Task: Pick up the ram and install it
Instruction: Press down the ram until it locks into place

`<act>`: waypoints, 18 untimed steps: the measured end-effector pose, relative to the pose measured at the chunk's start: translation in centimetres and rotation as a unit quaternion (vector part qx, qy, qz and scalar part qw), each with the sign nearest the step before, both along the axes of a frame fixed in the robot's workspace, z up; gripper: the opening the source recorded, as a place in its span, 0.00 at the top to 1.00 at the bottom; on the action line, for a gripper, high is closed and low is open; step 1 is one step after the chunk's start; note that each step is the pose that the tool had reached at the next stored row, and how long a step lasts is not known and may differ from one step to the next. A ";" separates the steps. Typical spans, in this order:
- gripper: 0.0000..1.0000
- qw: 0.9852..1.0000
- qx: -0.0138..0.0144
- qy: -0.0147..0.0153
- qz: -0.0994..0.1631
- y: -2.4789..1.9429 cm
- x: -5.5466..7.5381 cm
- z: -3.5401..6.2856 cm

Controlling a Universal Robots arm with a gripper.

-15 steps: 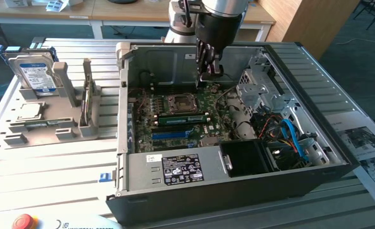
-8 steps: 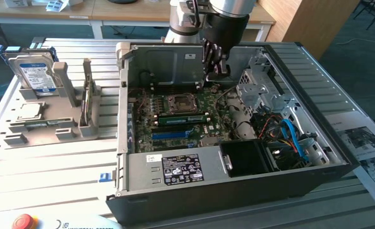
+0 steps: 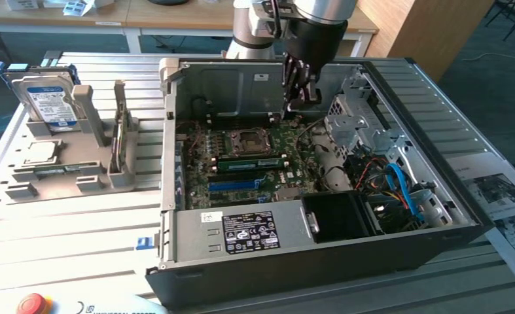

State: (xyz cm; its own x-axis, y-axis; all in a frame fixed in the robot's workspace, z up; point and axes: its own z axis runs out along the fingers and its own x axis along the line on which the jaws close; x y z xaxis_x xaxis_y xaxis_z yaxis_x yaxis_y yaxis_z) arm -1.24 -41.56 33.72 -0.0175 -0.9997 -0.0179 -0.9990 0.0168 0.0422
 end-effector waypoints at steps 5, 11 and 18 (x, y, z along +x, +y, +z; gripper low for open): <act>0.89 1.000 0.000 0.000 0.000 0.01 0.0 -0.09; 0.89 1.000 0.000 0.000 0.000 0.00 0.0 -0.69; 0.89 1.000 0.000 -0.001 0.000 0.00 0.0 -1.83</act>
State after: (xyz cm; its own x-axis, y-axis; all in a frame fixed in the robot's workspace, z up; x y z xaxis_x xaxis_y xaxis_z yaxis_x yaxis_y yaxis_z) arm -1.23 -41.56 31.89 -0.0174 -0.9997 -0.0178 -0.9990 0.0167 0.0406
